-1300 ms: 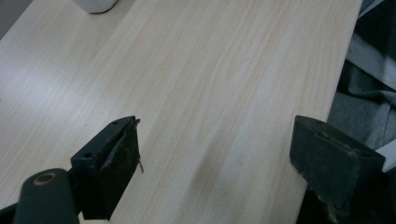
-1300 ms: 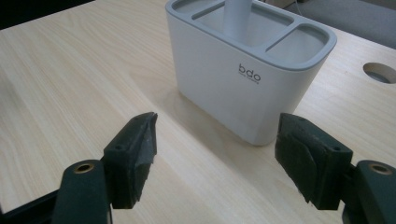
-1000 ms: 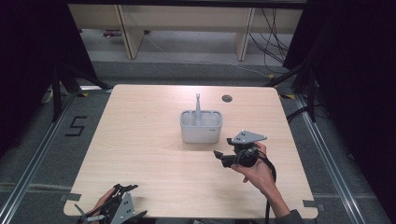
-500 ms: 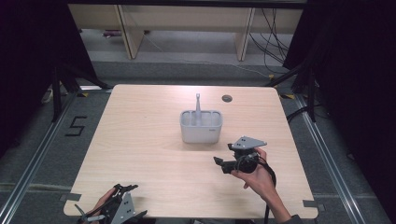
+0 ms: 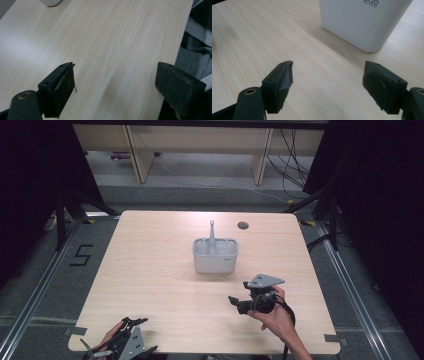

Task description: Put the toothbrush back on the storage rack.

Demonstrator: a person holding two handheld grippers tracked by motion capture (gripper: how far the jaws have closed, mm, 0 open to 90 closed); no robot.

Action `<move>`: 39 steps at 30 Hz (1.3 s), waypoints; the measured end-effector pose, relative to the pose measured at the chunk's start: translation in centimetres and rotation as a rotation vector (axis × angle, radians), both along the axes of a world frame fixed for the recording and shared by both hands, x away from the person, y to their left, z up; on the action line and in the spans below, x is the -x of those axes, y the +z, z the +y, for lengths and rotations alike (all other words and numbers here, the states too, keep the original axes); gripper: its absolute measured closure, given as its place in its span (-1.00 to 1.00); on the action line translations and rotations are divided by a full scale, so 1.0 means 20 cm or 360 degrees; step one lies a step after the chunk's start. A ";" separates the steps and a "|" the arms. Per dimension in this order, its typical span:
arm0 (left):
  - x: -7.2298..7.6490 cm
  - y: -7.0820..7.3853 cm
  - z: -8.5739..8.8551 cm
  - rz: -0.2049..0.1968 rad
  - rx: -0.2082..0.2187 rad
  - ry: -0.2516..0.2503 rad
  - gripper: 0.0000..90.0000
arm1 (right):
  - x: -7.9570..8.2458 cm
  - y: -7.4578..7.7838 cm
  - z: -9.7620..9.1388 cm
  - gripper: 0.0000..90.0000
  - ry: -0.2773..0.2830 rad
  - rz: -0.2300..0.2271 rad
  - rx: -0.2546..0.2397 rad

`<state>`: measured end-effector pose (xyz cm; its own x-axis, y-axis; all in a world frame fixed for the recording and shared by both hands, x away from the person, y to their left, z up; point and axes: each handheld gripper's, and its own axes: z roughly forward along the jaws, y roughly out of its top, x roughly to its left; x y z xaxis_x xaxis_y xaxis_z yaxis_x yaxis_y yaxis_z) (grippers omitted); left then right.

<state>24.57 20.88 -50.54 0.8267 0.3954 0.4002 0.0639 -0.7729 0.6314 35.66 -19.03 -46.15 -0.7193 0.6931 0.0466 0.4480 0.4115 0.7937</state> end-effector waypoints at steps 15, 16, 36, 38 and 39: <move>0.00 0.00 0.00 -0.0034 -0.0010 0.0031 -0.66 | 0.07 -0.05 0.00 -0.47 0.0015 0.0049 -0.0026; 0.00 0.00 0.00 -0.0024 -0.0014 0.0025 -0.66 | 0.07 -0.05 0.00 -0.48 0.0035 0.0030 -0.0019; 0.00 0.00 0.00 -0.0021 -0.0015 0.0024 -0.66 | 0.16 -0.09 -0.04 -0.55 0.0048 0.0046 -0.0028; 0.00 0.00 0.00 -0.0009 -0.0024 0.0017 -0.66 | 0.17 -0.09 -0.05 -0.55 0.0034 0.0047 -0.0026; 0.00 0.00 0.00 -0.0002 -0.0018 0.0011 -0.66 | 0.18 -0.10 -0.04 -0.55 0.0018 0.0069 -0.0034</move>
